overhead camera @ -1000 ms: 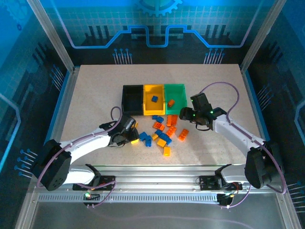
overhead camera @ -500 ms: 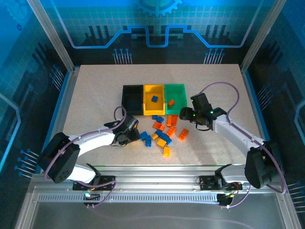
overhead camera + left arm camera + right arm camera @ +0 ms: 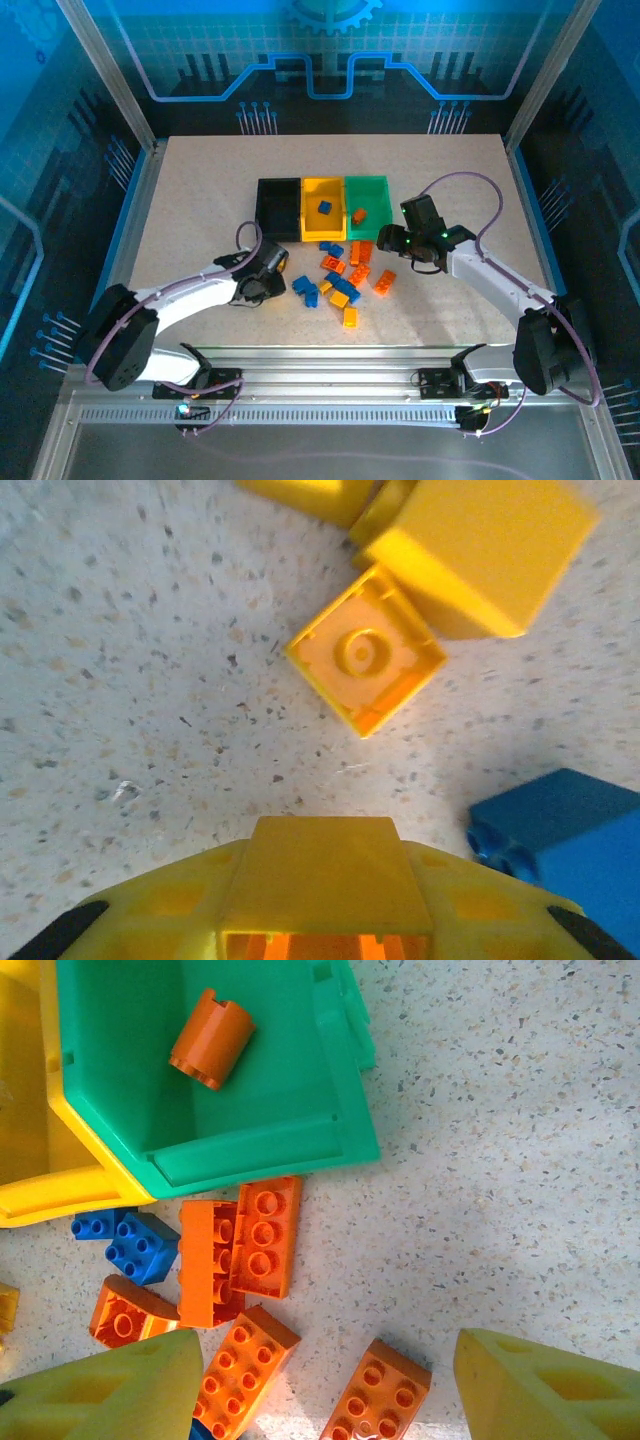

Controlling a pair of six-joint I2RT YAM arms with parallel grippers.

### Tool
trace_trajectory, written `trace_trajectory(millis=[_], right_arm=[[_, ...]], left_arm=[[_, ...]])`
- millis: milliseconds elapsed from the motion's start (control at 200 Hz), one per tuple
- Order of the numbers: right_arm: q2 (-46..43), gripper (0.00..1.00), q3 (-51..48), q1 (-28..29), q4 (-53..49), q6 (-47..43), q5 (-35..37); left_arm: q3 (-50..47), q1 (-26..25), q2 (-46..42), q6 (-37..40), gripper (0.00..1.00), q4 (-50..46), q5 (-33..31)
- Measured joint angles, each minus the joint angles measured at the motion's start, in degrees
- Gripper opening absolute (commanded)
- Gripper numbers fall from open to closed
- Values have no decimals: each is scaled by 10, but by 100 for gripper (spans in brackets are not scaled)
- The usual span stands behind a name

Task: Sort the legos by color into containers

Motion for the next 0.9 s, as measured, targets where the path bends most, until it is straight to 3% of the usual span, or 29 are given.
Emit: trace_trajectory(millis=[110,235,525,730,895], right_arm=[[0,69,0,0,0,0,0],[0,69,0,0,0,0,0],[4,69,0,0,-5,2,-1],[2,69,-1,0,-16,7,-2],[-12,69,-19,0,-22,16,-9]], left_arm=[[62,31,-34,14,20,-27,-5],[148,81,-17,30,20,-26,-11],[366,107,219,73,22,-14,-52],[455,118,327,85,43,-41,-65],[472,120,339,88,67,-48,-66]])
